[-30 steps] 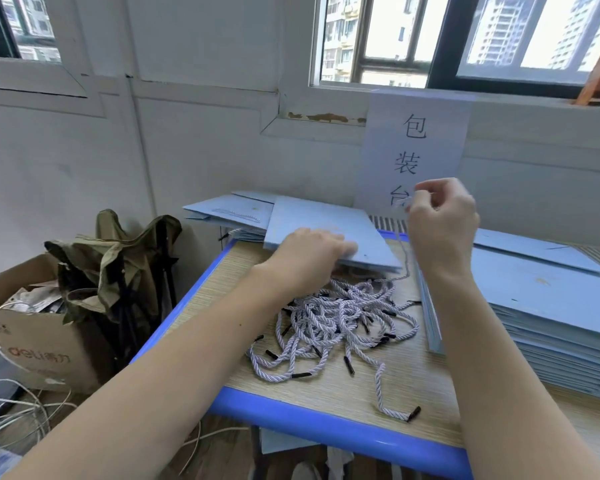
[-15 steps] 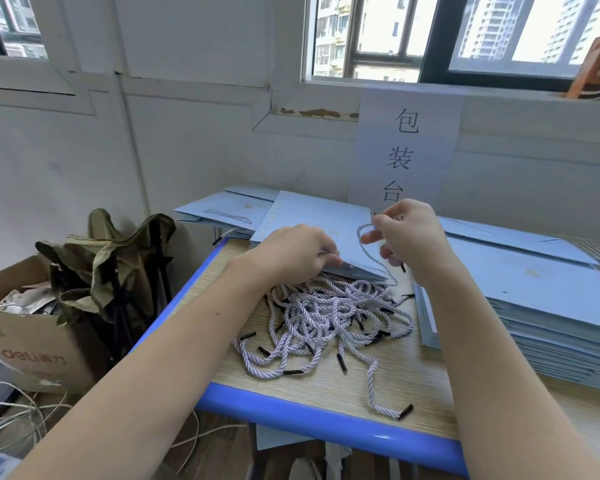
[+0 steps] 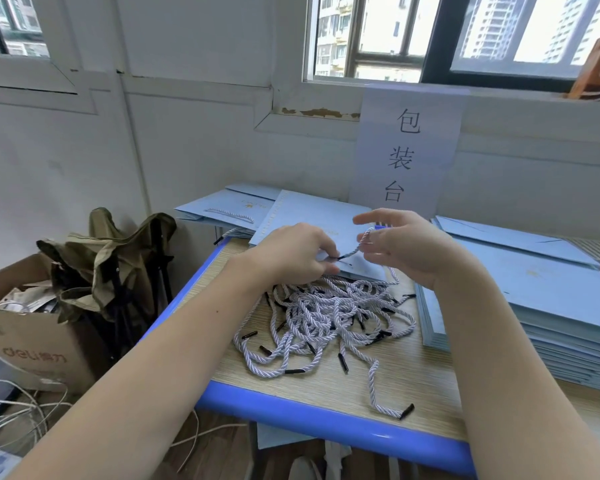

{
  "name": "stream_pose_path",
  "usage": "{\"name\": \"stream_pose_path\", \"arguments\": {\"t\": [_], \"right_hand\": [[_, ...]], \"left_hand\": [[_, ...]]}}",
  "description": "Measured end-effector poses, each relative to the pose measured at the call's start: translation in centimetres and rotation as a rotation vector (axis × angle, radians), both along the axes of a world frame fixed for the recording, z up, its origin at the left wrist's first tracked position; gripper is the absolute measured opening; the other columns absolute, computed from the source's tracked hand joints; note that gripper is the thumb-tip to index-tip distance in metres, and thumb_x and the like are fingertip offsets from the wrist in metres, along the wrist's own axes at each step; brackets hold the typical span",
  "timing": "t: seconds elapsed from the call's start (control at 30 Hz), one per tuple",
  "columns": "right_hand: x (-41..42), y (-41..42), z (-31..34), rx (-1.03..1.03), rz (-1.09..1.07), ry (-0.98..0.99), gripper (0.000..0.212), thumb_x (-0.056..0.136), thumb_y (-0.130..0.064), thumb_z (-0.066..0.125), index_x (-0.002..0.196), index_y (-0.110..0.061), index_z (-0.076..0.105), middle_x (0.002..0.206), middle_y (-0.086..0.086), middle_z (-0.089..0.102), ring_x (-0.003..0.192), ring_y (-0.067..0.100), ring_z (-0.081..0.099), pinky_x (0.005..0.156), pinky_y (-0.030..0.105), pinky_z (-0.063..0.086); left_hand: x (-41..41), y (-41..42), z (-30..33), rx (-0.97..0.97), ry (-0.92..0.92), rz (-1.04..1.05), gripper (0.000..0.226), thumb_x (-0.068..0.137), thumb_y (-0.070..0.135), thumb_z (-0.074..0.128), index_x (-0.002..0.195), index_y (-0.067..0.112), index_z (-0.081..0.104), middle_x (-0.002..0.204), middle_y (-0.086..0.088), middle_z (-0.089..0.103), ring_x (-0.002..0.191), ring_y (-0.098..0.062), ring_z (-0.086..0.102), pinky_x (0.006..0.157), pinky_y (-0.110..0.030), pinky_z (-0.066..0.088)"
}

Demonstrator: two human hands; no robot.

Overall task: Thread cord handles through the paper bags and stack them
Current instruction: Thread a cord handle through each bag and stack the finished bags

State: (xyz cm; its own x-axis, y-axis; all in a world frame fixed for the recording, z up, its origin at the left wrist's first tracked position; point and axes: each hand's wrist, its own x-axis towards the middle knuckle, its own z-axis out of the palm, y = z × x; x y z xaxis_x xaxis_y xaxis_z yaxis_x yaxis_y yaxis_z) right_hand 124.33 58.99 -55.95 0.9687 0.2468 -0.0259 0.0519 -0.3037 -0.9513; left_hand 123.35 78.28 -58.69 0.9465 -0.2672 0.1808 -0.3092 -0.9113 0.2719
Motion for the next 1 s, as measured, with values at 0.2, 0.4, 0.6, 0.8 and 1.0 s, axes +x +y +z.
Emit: {"name": "stream_pose_path", "arguments": {"t": [0.2,0.4,0.6,0.8,1.0], "right_hand": [[0.9,0.1,-1.2,-0.523,-0.130,-0.263,0.022,0.092,-0.003,0.060,0.102,-0.020,0.070,0.085,0.011,0.068,0.059,0.023,0.061,0.060,0.032,0.055],[0.5,1.0,-1.5,-0.539,-0.038,-0.288,0.008,0.083,-0.023,0.080,0.082,-0.020,0.073,0.068,0.000,0.062,0.056,0.013,0.051,0.051,0.022,0.036],[0.9,1.3,-1.9,-0.638,-0.021,-0.308,0.009,0.094,-0.015,0.064,0.085,-0.017,0.062,0.077,-0.001,0.064,0.064,0.014,0.054,0.054,0.025,0.038],[0.6,0.4,-1.2,-0.483,-0.043,-0.310,0.018,0.094,-0.002,0.056,0.093,-0.012,0.071,0.077,0.003,0.076,0.059,0.014,0.063,0.036,0.011,0.036],[0.7,0.1,-1.2,-0.553,-0.008,-0.354,0.013,0.095,-0.011,0.064,0.088,-0.015,0.074,0.073,-0.002,0.063,0.048,0.004,0.049,0.041,0.014,0.035]], "left_hand": [[0.0,0.1,-0.1,-0.008,-0.007,-0.008,0.035,0.089,0.047,0.068,0.121,0.033,0.069,0.136,0.010,0.060,0.125,-0.018,0.053,0.103,-0.036,0.042],[0.2,0.1,-0.2,-0.015,-0.013,-0.016,0.035,0.089,0.046,0.068,0.122,0.034,0.069,0.136,0.009,0.060,0.127,-0.018,0.051,0.106,-0.039,0.041],[0.2,0.4,-0.2,-0.074,-0.022,-0.035,0.030,0.086,0.044,0.073,0.114,0.033,0.073,0.134,0.006,0.062,0.125,-0.016,0.054,0.106,-0.040,0.042],[0.1,0.4,-0.2,-0.089,-0.083,-0.077,0.025,0.087,0.045,0.072,0.111,0.039,0.072,0.126,0.007,0.066,0.118,-0.015,0.055,0.101,-0.040,0.044],[0.4,0.3,-0.2,-0.113,-0.079,-0.112,0.017,0.090,0.041,0.069,0.106,0.037,0.074,0.118,0.009,0.069,0.114,-0.015,0.058,0.099,-0.042,0.045]]}}
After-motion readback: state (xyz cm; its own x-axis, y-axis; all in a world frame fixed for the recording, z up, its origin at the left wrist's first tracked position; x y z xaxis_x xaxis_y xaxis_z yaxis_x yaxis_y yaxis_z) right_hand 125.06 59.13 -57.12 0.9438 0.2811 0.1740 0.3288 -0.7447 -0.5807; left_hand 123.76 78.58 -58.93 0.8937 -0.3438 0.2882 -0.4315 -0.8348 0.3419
